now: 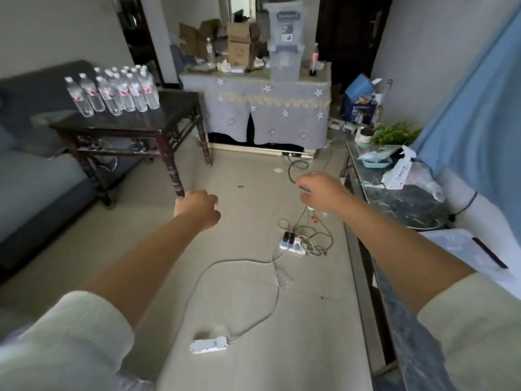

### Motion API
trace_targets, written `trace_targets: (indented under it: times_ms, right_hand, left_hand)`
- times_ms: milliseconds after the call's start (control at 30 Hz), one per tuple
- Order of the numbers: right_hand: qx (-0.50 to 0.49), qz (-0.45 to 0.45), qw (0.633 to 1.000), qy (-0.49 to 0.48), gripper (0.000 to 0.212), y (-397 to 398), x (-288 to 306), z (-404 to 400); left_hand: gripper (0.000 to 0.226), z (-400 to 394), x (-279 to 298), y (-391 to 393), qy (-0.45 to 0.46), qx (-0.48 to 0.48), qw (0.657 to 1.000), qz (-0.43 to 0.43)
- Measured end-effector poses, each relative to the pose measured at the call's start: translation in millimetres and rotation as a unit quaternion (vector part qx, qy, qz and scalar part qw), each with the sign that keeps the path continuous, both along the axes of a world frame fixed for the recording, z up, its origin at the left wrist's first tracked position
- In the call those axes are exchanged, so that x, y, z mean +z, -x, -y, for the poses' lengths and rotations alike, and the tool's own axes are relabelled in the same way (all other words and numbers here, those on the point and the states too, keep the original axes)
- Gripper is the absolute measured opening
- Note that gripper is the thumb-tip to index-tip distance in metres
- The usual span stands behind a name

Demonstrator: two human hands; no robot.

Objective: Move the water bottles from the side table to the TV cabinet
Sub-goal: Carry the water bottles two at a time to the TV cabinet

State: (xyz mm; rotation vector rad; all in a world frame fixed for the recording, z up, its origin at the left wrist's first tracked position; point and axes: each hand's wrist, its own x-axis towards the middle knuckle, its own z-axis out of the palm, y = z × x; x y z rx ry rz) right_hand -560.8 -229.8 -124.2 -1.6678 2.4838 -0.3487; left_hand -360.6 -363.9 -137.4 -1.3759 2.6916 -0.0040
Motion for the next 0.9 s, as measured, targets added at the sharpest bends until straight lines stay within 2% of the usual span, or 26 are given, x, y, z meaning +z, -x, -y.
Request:
trace_targets:
  times_ms: [333,600,900]
  right_hand:
    - [0.105,-0.029,0.994,0.010,0.042,41,11,204]
    - [0.199,-0.004,0.980,0.027,0.044,79,25,367]
    - [0.260,0.013,0.966,-0.001,0.044,77,10,521]
  left_hand:
    - [0.034,156,18,19,0.032,0.106,0.994,-0.026]
    - [0.034,278,32,42,0.040,0.201,0.978,-0.038]
    - [0.034,398,30,29,0.033,0.284,0.958,-0.034]
